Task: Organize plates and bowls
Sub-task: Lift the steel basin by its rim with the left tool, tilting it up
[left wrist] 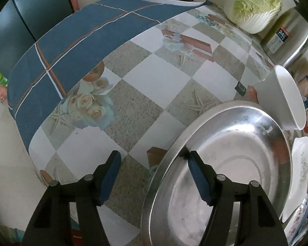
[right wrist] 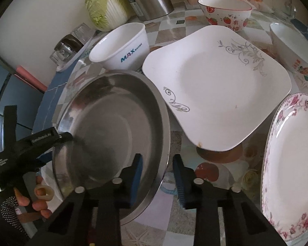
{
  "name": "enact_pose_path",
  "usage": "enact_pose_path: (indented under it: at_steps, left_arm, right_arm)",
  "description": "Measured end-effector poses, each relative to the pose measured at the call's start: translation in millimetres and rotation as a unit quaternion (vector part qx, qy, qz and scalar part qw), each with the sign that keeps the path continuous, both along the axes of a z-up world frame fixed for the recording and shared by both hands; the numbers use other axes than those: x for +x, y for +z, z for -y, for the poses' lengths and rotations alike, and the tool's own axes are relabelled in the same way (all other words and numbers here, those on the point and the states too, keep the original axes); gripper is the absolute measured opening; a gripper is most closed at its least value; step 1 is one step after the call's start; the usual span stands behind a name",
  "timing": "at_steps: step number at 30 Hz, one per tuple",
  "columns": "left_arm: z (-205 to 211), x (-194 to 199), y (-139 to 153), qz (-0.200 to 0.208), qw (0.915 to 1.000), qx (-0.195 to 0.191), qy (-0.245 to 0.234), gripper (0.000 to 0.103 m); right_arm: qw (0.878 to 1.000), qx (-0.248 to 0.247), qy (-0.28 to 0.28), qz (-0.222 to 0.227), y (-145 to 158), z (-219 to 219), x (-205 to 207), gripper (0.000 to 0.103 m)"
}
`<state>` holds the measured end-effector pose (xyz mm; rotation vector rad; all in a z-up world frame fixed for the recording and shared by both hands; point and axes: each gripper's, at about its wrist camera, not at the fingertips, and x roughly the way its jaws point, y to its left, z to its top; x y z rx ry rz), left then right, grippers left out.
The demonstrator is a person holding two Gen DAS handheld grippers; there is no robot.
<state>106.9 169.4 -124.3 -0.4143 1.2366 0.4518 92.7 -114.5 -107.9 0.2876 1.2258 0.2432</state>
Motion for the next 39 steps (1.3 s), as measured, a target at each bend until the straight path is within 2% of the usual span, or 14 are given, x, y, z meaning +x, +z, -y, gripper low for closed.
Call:
enact_pose_path:
  at_steps: [2, 7, 11, 15, 19, 22, 25, 33, 39]
  left_arm:
    - [2.2, 0.8, -0.3, 0.0, 1.0, 0.005, -0.005, 0.069]
    - [7.0, 11.6, -5.8, 0.002, 0.9997, 0.015, -0.019, 0.069]
    - [10.5, 17.5, -7.3, 0.008, 0.9995, 0.015, -0.027, 0.063]
    - [15.9, 19.4, -10.2, 0.011, 0.9992, 0.021, -0.031, 0.062]
    - [20.3, 18.5, -10.5, 0.015, 0.999, 0.025, -0.034, 0.062]
    - [25.5, 16.3, -8.1, 0.018, 0.9987, 0.025, -0.041, 0.058]
    - [28.8, 18.0, -7.4, 0.023, 0.998, 0.024, -0.053, 0.046]
    - [25.8, 15.3, -5.1, 0.028, 0.9982, 0.016, -0.05, 0.042]
    - [26.7, 11.2, -3.5, 0.023, 0.998, 0.025, -0.053, 0.042]
  right_arm:
    - [1.0, -0.008, -0.005, -0.003, -2.7, 2.5, 2.7, 0.024]
    - [1.0, -0.006, -0.006, -0.006, -5.7, 5.9, 5.9, 0.024]
    - [1.0, -0.006, 0.008, -0.003, -5.7, 2.2, 6.3, 0.023]
    - [1.0, -0.008, 0.026, 0.002, -7.5, -5.5, 8.3, 0.023]
    - [1.0, 0.008, 0.024, 0.0, -8.9, -0.9, 9.7, 0.023]
    - [1.0, 0.011, 0.025, 0.001, -9.3, 4.0, 9.0, 0.017]
    - [0.999, 0.003, 0.039, 0.01, -8.3, -0.7, 7.9, 0.013]
    - [0.999, 0.001, 0.046, 0.012, -7.5, -2.4, 7.5, 0.014]
    - [0.998, -0.003, 0.057, 0.026, -0.9, -5.8, 6.3, 0.014]
